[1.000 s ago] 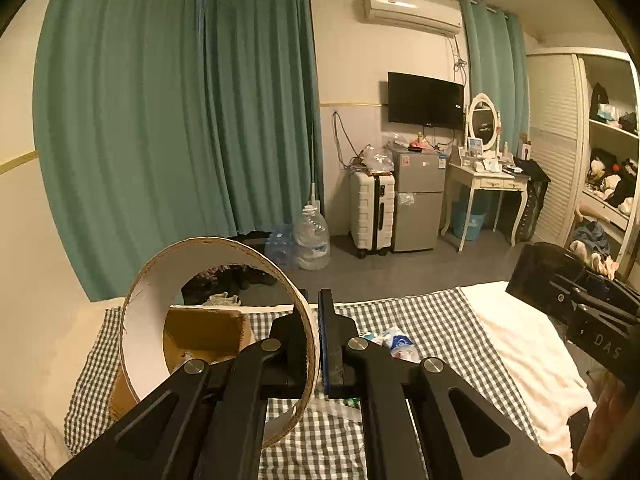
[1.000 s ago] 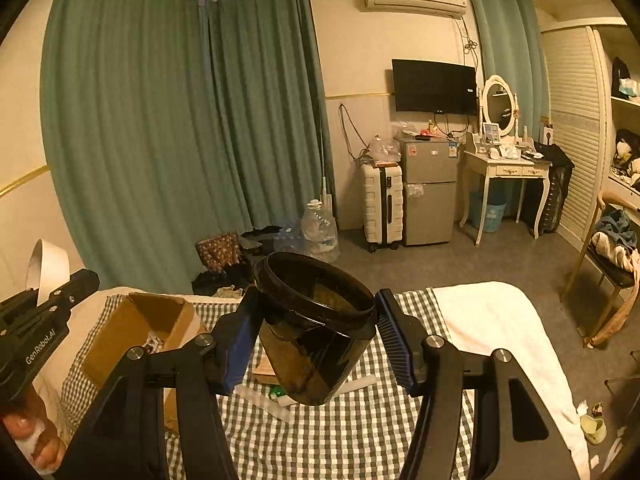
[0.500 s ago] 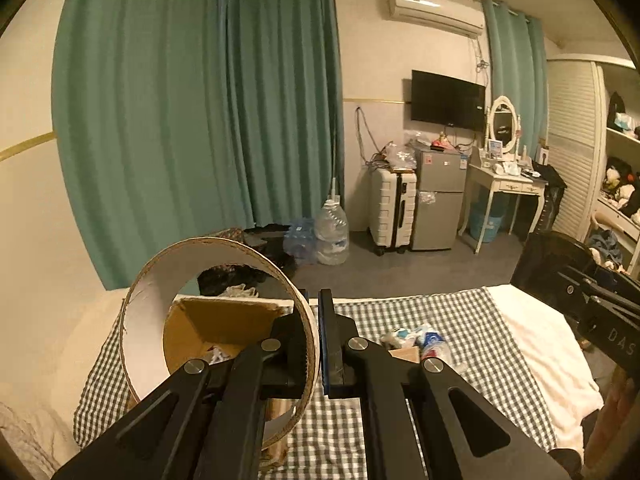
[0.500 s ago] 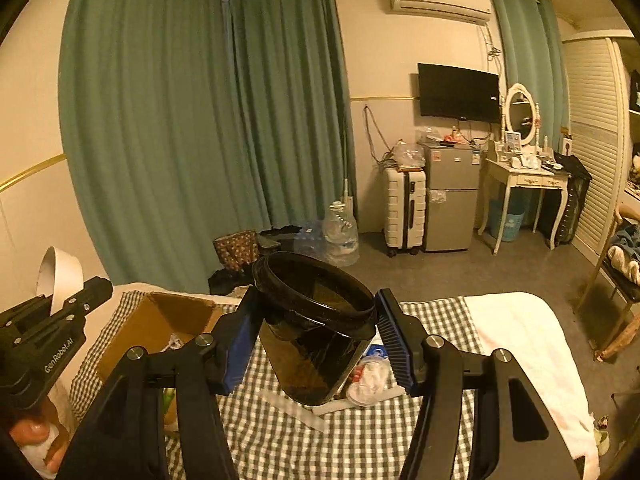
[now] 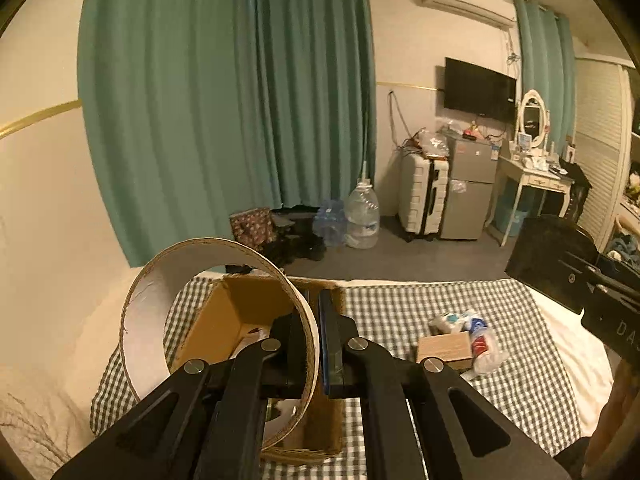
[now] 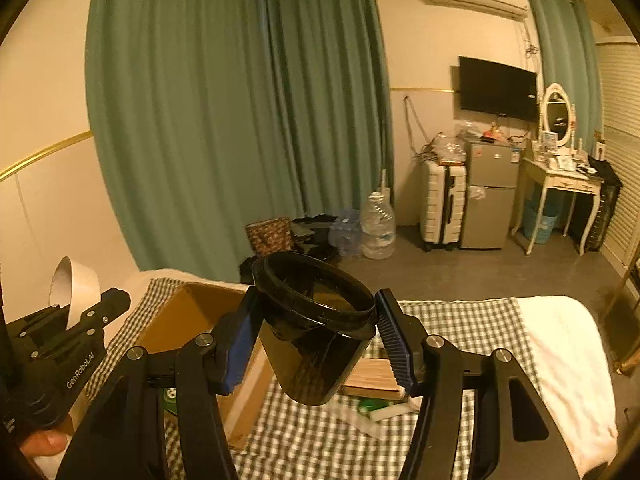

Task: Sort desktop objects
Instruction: 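Lift the black cup and tape roll and carry both over the cardboard box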

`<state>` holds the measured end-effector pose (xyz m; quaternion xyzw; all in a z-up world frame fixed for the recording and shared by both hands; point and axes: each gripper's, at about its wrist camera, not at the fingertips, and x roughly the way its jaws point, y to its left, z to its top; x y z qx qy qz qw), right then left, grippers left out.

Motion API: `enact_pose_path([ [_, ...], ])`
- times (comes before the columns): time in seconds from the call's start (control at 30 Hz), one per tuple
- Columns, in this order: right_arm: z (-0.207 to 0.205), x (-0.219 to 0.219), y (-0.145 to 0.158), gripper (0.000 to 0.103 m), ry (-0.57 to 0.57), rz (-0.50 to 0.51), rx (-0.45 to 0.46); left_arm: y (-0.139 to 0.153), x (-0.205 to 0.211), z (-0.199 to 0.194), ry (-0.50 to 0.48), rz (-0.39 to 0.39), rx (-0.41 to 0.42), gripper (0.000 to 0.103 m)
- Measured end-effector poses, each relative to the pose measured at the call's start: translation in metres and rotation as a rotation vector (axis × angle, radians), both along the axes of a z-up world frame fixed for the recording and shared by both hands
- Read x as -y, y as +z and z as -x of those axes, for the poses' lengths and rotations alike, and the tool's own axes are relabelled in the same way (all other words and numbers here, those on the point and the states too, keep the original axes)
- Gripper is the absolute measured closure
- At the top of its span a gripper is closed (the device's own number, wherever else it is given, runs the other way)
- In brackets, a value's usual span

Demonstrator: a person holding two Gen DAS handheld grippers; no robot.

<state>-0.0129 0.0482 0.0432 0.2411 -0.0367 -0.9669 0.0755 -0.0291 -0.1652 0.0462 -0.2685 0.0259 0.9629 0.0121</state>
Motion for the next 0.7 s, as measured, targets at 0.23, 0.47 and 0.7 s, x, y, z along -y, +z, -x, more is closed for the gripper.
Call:
enact_pose_path([
  [0.23, 0.022, 0.027, -0.016, 0.046, 0.060, -0.001, 0.031, -0.018, 0.019, 0.015, 0.026, 0.006, 0.046, 0.099],
  [0.47, 0.045, 0.050, -0.035, 0.046, 0.103, -0.008, 0.068, -0.045, 0.034, 0.035, 0.048, 0.003, 0.108, 0.099],
  [0.7, 0.071, 0.072, -0.059, 0.046, 0.141, -0.012, 0.114, -0.072, 0.050, 0.056, 0.079, -0.012, 0.167, 0.099],
])
